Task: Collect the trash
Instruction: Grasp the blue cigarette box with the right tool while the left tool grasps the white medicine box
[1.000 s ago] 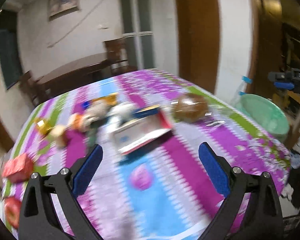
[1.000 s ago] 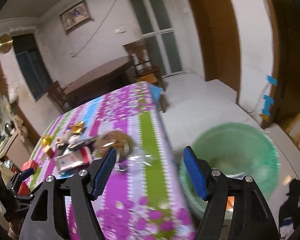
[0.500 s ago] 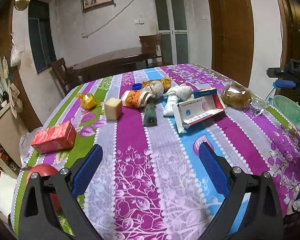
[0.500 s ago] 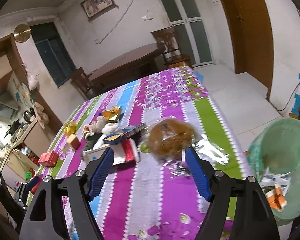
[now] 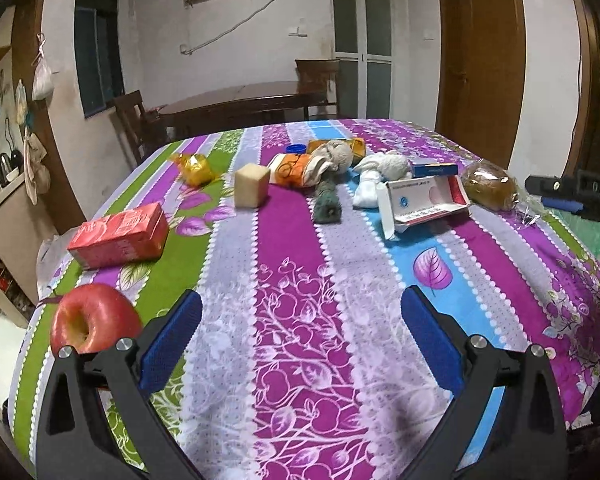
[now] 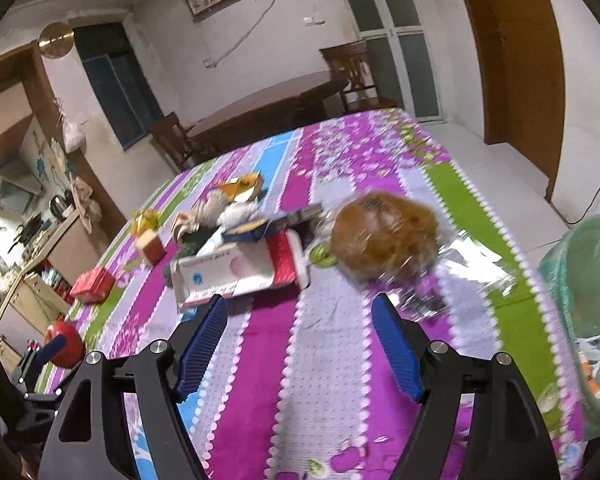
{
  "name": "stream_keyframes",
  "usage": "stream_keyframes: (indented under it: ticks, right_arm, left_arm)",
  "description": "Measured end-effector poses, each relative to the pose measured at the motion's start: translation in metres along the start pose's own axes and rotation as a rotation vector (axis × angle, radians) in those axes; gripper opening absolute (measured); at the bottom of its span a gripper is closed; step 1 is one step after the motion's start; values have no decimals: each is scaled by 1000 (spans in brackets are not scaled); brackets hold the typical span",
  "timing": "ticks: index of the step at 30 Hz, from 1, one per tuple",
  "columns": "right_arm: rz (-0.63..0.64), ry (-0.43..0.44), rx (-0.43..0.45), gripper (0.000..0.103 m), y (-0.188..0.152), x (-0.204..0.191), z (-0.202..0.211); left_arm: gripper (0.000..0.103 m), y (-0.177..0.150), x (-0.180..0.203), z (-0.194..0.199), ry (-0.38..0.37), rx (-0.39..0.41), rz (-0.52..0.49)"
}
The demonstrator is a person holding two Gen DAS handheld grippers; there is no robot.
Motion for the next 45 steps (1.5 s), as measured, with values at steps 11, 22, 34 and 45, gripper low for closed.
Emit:
stream_keyframes:
  ticks: [11, 22, 34, 45]
  right_arm:
    - [57, 38, -20, 75, 3, -31, -34]
    - [32, -66, -91, 88, 72, -66, -124]
    - [30, -18, -104, 16, 39, -62, -97]
    - [-25, 144, -88, 15, -32, -53, 5]
  left_arm:
    - [97, 4, -2, -3, -54, 0, 65]
    - [97, 2, -26, -21, -130, -33, 239]
    - [97, -7, -53, -34, -221, -78, 417]
    - [97, -2, -25, -19, -245, -46, 237]
Point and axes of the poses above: each gripper's, at about its wrist camera, not at the fingertips, and z roughly against the way its jaws point, x to its right, y to its top, the point moved 1 cm from there along -z, roughly the way its jaws point, and after that the axes turned 1 degree about y, right-handed, at the moved point
